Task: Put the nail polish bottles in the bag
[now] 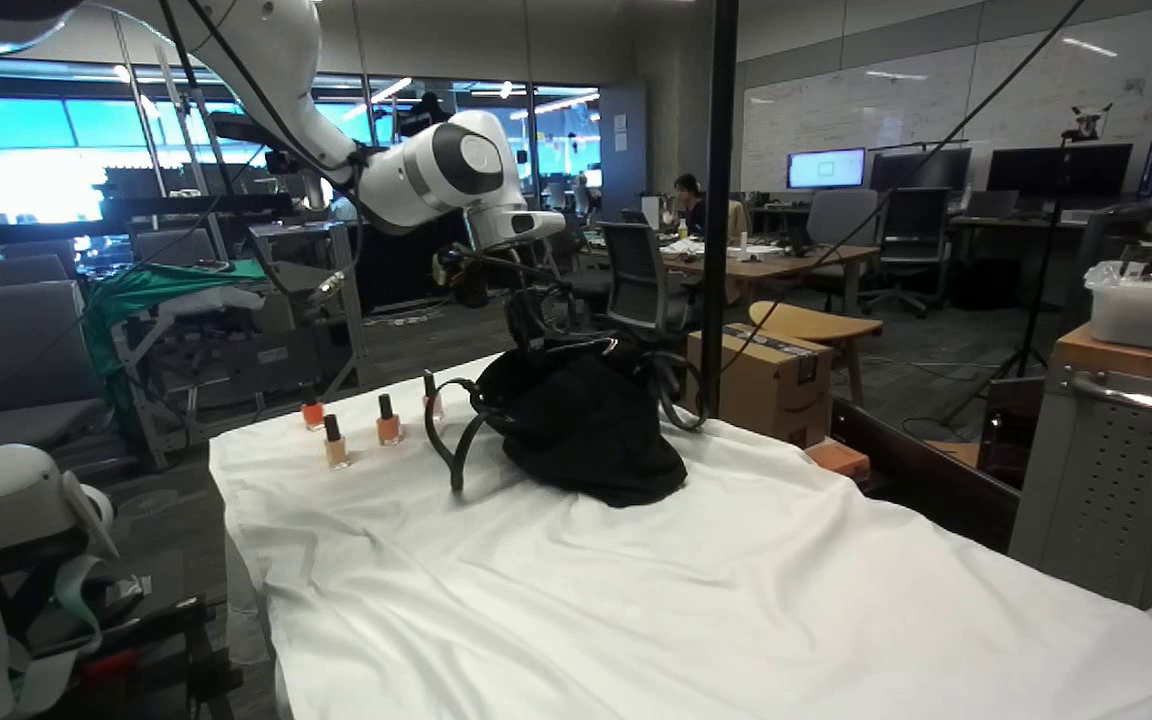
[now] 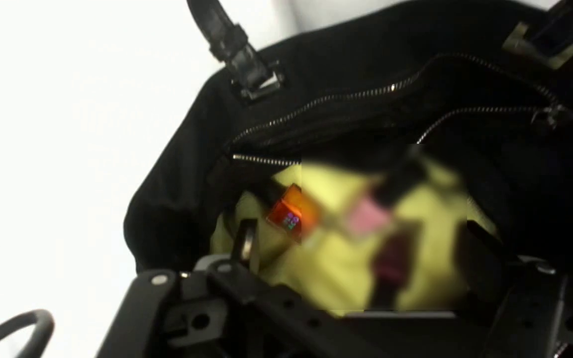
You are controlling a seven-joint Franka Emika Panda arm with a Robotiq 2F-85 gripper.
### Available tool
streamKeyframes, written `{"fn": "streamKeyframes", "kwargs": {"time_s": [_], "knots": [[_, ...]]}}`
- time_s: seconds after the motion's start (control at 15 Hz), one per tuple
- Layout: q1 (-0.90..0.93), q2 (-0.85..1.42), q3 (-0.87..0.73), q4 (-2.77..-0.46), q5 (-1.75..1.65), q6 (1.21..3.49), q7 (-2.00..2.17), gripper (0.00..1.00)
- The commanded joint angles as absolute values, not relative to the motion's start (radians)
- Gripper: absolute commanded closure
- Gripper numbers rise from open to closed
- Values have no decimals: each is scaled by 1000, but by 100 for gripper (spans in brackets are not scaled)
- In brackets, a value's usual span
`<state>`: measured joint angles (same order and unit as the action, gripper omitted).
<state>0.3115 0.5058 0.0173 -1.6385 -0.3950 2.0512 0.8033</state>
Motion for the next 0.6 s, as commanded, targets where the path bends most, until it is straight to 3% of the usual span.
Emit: {"fn": "streamKeyframes", "kwargs": {"time_s": [0.0,0.53], "knots": [[320,389,46,-1789,-350,2056,802,0],[329,258,158,-2069,-165,2189,824,0]]}}
